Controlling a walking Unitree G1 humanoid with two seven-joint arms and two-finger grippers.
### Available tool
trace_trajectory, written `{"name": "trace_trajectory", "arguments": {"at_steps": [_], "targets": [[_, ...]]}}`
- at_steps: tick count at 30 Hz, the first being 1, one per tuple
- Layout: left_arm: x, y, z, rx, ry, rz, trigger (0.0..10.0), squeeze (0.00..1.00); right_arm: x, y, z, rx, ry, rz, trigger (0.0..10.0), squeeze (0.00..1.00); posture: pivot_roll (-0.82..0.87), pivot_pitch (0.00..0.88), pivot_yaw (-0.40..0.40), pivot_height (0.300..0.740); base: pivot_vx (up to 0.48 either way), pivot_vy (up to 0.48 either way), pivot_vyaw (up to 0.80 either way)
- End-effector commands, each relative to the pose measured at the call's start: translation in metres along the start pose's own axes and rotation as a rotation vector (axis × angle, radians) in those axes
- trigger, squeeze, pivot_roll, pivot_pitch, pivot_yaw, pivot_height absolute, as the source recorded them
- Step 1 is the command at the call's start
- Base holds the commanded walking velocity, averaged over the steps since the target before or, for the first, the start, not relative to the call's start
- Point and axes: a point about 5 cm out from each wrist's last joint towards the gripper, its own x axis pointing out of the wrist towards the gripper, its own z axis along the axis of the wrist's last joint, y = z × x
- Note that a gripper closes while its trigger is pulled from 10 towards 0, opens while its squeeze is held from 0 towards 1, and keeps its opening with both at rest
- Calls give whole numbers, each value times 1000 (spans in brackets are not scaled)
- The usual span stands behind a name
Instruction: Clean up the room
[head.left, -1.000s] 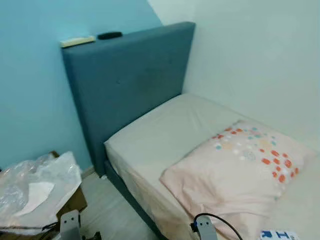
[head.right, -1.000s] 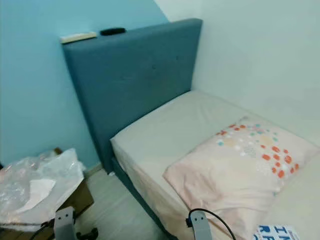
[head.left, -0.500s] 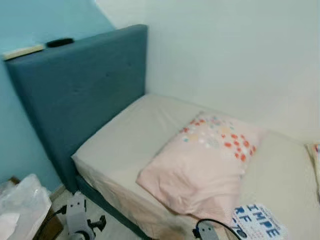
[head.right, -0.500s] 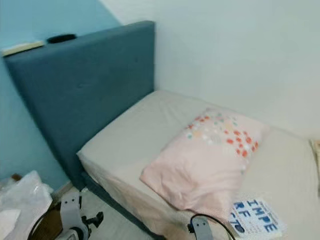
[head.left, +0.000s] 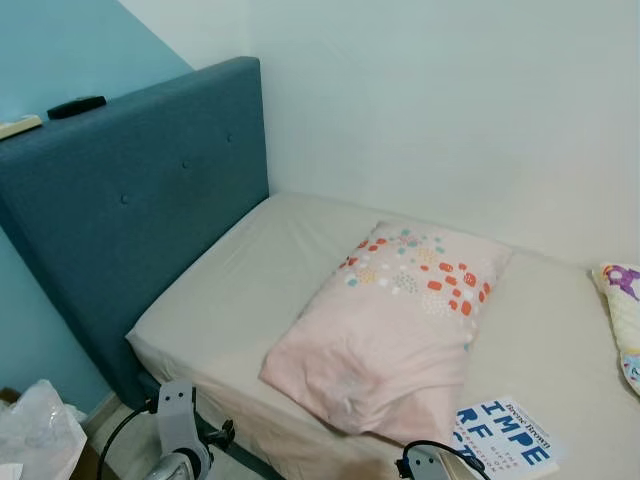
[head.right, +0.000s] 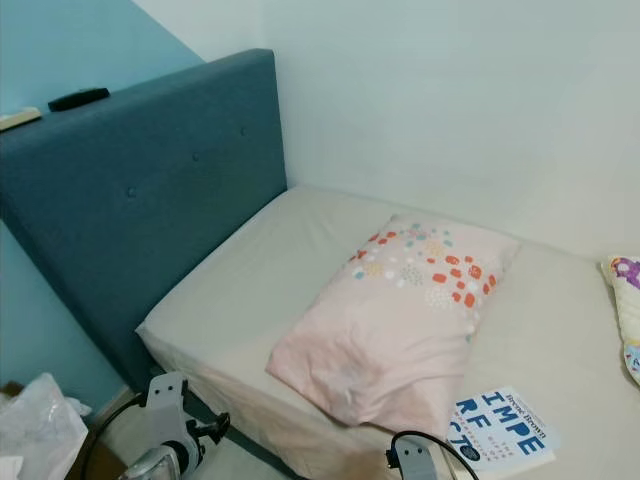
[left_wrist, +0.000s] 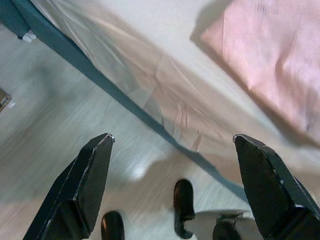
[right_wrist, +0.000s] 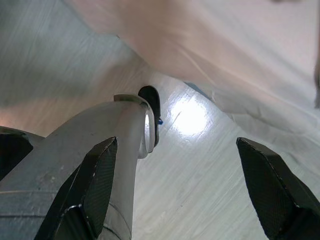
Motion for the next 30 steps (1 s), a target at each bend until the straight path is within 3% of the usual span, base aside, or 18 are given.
{"name": "trace_trajectory", "arguments": {"at_steps": [1,8,13,21,30], "targets": [[1,-3,2,-7,-8,-10,10000,0,0,3,-4,-15,11,13,10000,0,-71,0,-7,740,270,0,0],[0,0,-1,-15,-6,-1,10000,0,0,3,-1,-22,1,26,10000,0,-68,0,-17,740,265,0,-772],[-1,1,-1,-51,-14,9,10000,0,0,3,1,-38,-5,25,10000,0,-70,0,-21,740,0,0,0],[0,1,1,-29,-14,8,10000,0,0,3,0,-28,3,20,10000,0,-83,0,-8,740,0,0,0],[4,-9,13,4,-43,-28,10000,0,0,1,1,-8,1,16,10000,0,-90,0,3,740,0,0,-769]]}}
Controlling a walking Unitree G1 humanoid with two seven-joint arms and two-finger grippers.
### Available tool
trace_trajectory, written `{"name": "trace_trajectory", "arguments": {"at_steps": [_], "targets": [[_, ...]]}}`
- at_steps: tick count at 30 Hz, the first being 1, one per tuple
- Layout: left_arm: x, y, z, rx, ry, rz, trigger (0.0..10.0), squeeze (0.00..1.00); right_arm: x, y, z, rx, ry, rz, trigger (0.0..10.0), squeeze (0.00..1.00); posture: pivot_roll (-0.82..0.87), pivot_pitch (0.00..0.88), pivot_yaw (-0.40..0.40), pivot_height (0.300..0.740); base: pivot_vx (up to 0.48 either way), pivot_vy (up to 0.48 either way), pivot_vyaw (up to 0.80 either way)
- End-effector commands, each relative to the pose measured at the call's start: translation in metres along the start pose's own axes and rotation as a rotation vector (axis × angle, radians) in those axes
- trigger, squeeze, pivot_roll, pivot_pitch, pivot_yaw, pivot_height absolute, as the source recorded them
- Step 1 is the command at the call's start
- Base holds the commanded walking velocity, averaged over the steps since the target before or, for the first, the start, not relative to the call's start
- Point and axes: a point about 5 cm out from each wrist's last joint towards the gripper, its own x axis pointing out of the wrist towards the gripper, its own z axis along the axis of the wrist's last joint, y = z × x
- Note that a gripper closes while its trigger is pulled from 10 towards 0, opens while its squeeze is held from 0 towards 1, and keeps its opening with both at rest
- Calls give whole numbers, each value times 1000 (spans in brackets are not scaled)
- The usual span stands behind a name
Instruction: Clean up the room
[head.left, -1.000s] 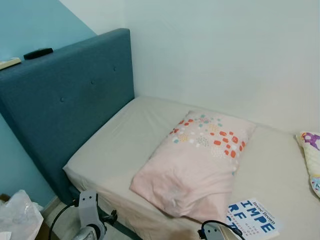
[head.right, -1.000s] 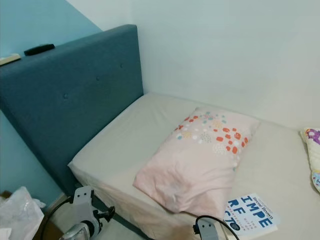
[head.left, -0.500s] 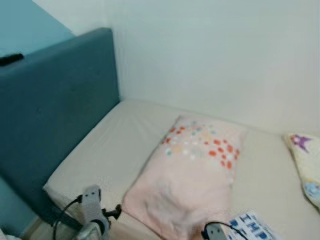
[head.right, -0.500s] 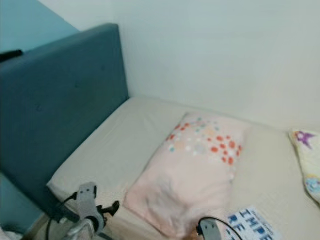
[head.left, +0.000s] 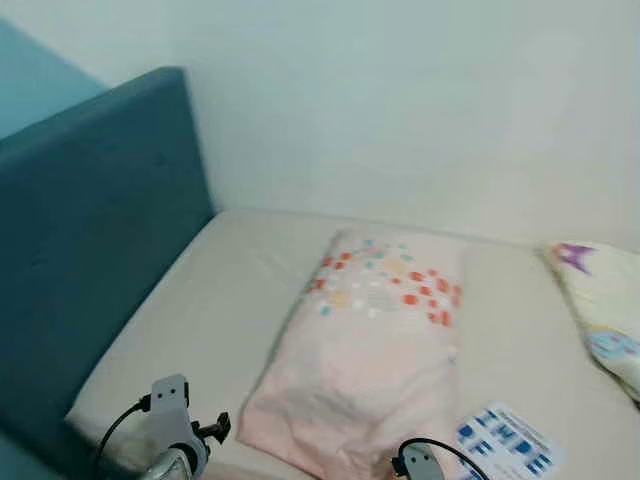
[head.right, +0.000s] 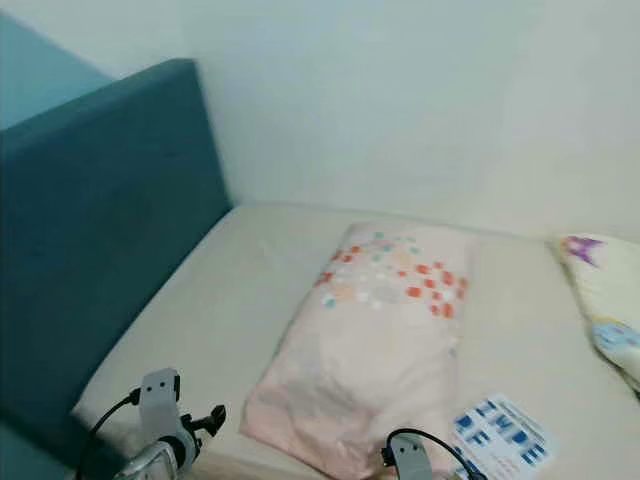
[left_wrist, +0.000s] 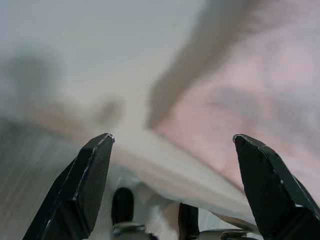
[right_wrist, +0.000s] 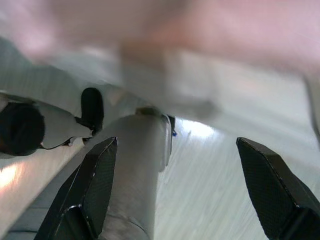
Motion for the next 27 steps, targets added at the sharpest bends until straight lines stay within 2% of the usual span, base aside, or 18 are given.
{"name": "trace_trajectory", "arguments": {"at_steps": [1,7,10,12,14,22,27], "targets": [[4,-11,8,24,-23,-35,10000,0,0,0,-3,13,11,-3,10000,0,-90,0,4,740,0,0,-769],[9,-20,25,13,-77,-66,10000,0,0,0,-1,23,0,-9,10000,0,-93,0,7,740,0,0,-703],[10,-23,31,-34,-98,-74,10000,0,0,0,-2,21,4,-11,10000,0,-95,0,9,740,0,0,-690],[12,-28,40,-98,-128,-93,10000,0,0,0,-2,23,4,-13,10000,0,-98,0,10,740,0,0,-759],[14,-33,47,-118,-153,-116,10000,0,0,-1,-2,30,-3,-17,10000,0,-103,0,14,740,0,0,-631],[16,-39,55,-99,-157,-116,10000,0,0,-2,-3,44,-6,-22,10000,0,-107,0,18,740,0,0,-63],[15,-31,43,-44,-92,-69,10000,0,-1,-2,-4,48,-3,-26,10000,0,-109,0,23,740,0,0,0]]}}
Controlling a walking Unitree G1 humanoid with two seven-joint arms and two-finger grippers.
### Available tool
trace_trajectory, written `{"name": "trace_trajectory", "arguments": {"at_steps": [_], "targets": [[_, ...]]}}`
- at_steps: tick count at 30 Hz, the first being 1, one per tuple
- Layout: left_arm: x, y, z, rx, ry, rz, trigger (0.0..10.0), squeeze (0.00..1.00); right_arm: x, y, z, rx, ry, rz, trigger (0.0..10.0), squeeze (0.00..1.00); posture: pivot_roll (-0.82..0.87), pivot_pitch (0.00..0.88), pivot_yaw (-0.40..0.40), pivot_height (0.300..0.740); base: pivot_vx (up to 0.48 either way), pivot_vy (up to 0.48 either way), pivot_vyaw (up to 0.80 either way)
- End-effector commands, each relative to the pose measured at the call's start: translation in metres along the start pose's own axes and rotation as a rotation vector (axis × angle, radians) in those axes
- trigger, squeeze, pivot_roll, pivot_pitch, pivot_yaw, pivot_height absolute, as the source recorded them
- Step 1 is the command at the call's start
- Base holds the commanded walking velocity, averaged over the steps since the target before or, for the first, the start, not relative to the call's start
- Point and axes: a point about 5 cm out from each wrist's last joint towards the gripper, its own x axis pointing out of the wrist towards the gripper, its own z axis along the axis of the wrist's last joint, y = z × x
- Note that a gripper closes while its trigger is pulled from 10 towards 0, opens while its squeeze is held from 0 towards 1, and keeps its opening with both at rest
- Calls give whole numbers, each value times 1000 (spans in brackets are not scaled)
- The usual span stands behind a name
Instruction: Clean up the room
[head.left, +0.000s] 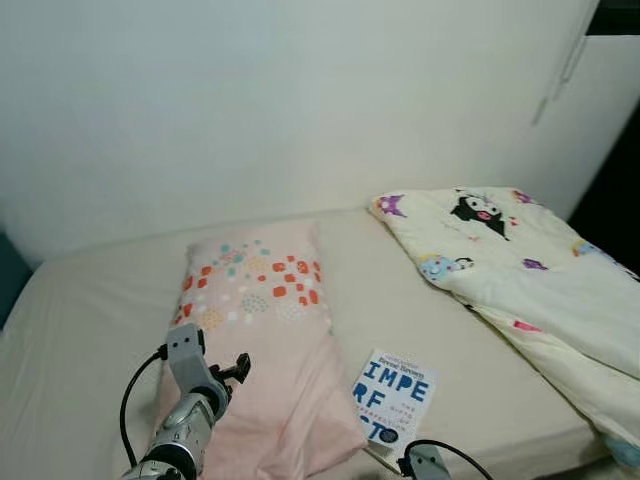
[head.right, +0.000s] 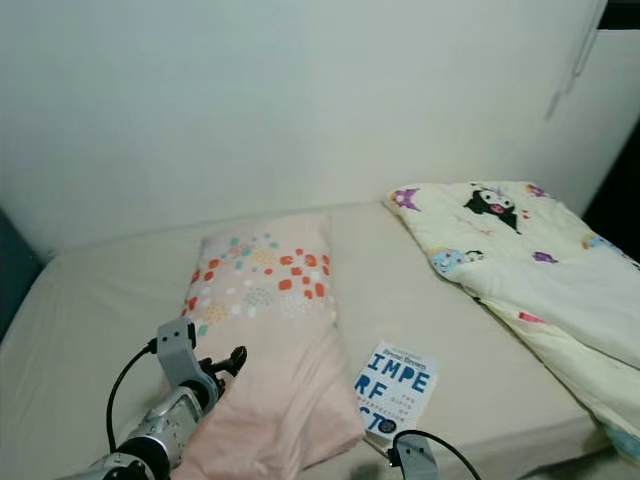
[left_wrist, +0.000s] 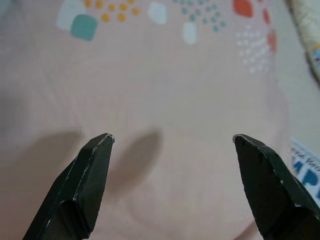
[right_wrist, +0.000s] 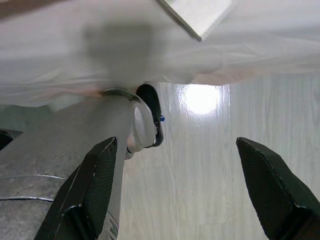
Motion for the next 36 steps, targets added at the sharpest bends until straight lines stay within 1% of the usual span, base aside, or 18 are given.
{"name": "trace_trajectory", "arguments": {"at_steps": [1,9,13,20,36], "targets": [[-4,9,-12,26,62,39,10000,0,0,2,-3,11,4,2,10000,0,-109,0,23,740,0,0,0],[-7,14,-18,24,76,57,10000,0,0,3,-4,10,8,2,10000,0,-105,0,20,740,-320,0,0],[-7,13,-17,1,63,60,10000,0,0,3,-4,10,6,2,10000,0,-104,0,18,740,0,0,0],[-5,8,-13,-14,46,41,10000,0,0,3,0,30,-18,7,10000,0,-106,0,19,740,0,0,0],[-4,4,-15,12,54,19,10000,0,0,3,-2,36,-4,-8,10000,0,-110,0,31,740,0,0,0]]}}
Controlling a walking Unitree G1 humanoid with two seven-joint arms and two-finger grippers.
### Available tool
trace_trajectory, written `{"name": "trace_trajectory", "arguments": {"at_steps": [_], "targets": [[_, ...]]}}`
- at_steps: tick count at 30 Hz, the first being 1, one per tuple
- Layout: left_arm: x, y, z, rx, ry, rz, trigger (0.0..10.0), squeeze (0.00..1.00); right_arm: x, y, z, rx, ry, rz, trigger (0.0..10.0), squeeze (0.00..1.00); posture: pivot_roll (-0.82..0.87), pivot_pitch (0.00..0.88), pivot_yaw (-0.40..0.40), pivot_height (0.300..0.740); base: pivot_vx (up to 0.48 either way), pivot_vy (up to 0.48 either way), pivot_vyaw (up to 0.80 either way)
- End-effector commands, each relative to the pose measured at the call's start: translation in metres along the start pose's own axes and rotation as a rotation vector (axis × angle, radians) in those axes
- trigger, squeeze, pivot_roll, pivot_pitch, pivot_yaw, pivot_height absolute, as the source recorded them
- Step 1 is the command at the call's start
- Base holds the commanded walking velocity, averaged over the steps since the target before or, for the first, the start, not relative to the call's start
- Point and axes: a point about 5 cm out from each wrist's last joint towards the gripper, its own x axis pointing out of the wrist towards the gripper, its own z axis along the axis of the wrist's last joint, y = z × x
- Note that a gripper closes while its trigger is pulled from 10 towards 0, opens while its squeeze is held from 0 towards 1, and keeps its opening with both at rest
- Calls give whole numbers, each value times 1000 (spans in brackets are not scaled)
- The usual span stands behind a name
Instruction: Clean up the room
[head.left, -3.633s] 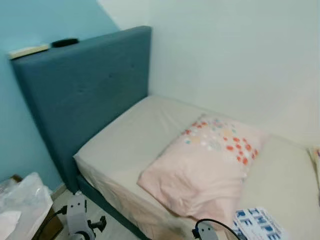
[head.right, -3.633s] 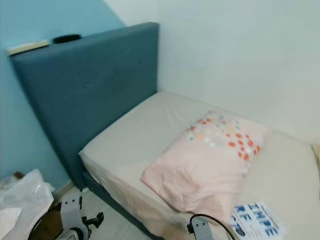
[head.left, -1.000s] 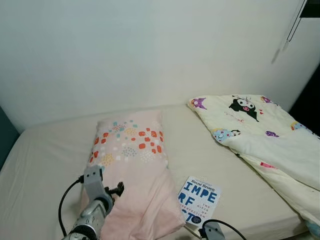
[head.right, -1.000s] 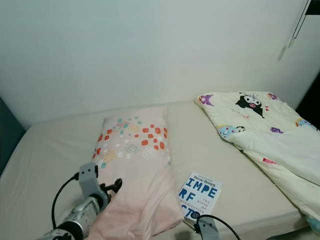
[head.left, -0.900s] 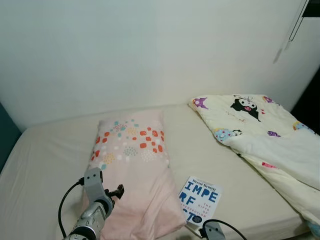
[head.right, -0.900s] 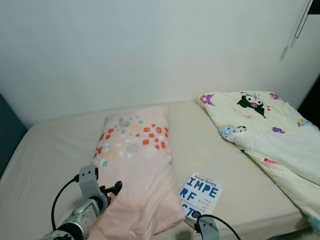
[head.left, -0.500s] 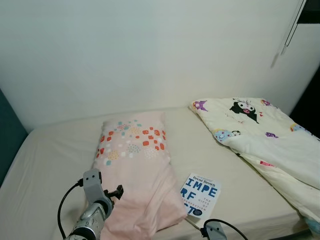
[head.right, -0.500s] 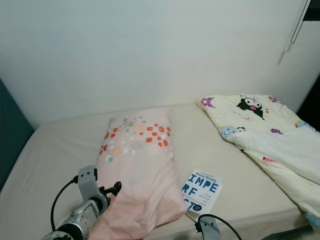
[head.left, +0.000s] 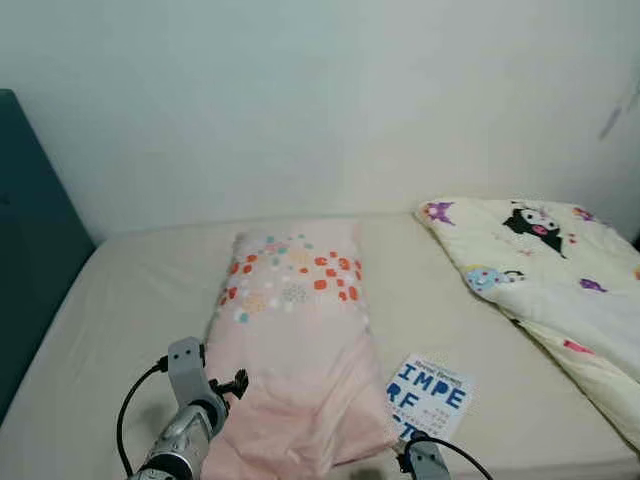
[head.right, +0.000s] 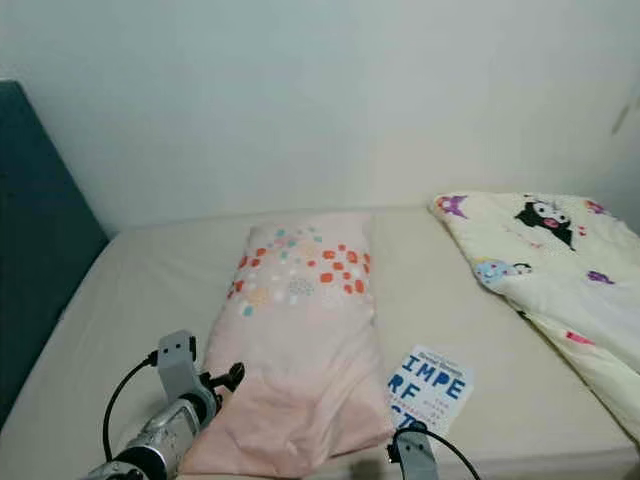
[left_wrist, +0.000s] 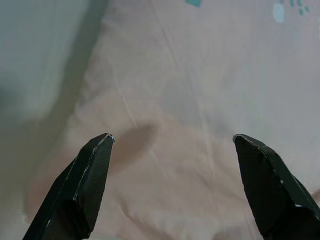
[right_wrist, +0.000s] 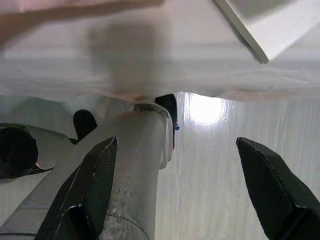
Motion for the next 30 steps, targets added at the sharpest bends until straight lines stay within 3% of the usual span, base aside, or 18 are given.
{"name": "trace_trajectory", "arguments": {"at_steps": [1,7,13,16,17,27,30], "targets": [[0,-3,-2,18,4,-12,10000,0,0,1,-5,10,21,-2,10000,0,-110,0,31,740,0,0,0],[4,-8,11,13,-37,-28,10000,0,1,-4,16,90,-65,-16,10000,0,-111,0,38,716,0,0,0],[7,-15,25,-38,-87,-52,10000,0,-4,-21,71,209,-282,-21,10000,0,-127,0,57,691,0,0,0],[8,-17,27,-44,-91,-56,10000,0,-5,-24,79,219,-313,-21,10000,0,-127,0,57,686,0,0,0],[8,-20,28,-48,-96,-67,10000,0,-10,-30,98,252,-391,-16,10000,0,-135,0,64,676,0,0,0],[9,-22,27,-54,-98,-82,10000,0,-20,-34,135,333,-570,53,10000,0,-131,0,70,641,0,0,0],[8,-20,26,-43,-95,-88,10000,0,-28,-42,152,443,-687,90,10000,0,-119,0,82,636,0,0,0]]}}
